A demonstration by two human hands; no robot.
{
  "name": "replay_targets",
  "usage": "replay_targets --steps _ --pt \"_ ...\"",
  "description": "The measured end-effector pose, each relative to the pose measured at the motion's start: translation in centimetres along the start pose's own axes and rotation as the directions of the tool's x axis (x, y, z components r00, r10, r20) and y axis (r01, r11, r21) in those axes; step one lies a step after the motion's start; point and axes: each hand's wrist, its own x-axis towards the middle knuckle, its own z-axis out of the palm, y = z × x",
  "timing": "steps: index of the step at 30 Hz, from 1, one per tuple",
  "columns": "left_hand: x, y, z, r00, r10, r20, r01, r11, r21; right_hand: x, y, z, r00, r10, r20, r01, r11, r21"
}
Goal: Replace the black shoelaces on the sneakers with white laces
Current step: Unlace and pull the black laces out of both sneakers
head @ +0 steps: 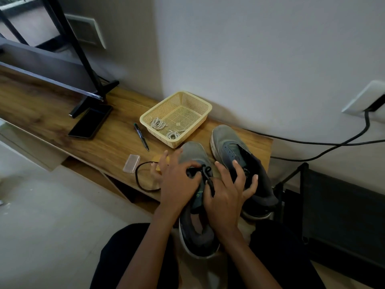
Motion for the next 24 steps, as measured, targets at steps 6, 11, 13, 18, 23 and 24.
replay_targets --steps 6,11,13,18,23,24 --pt "0.5 0.5 0.6 0.99 -0.095 0.101 0.083 0.989 0.119 -0.1 0.1 -0.1 1.0 0.013 0.002 -0.013 0.999 -0.03" --pt "0.1 -0.4 0.5 0.985 -0.118 -0.124 0.127 0.99 0.068 -0.2 0.0 -0.2 0.998 0.059 0.016 -0.058 0.995 -0.078" --pt "0.1 -1.1 0.3 0.963 -0.166 -0.214 0.174 0.985 0.02 -0.2 0.0 -0.3 0.999 0.049 0.015 -0.048 0.996 -0.073" --pt "0.8 -2.2 -2.3 0.785 -0.451 -0.425 0.417 0.892 -0.177 -0.2 0.5 -0.4 0.997 0.076 -0.001 -0.076 0.996 -0.055" --pt "0.0 -4.0 -4.1 0.806 -0.487 -0.335 0.486 0.869 -0.095 -0.1 0.4 -0.4 0.997 0.071 0.036 -0.07 0.997 -0.042" --pt "-0.6 -3.7 -3.9 0.83 -0.474 -0.294 0.48 0.876 -0.056 -0.1 0.3 -0.5 0.996 0.074 0.054 -0.071 0.996 -0.046"
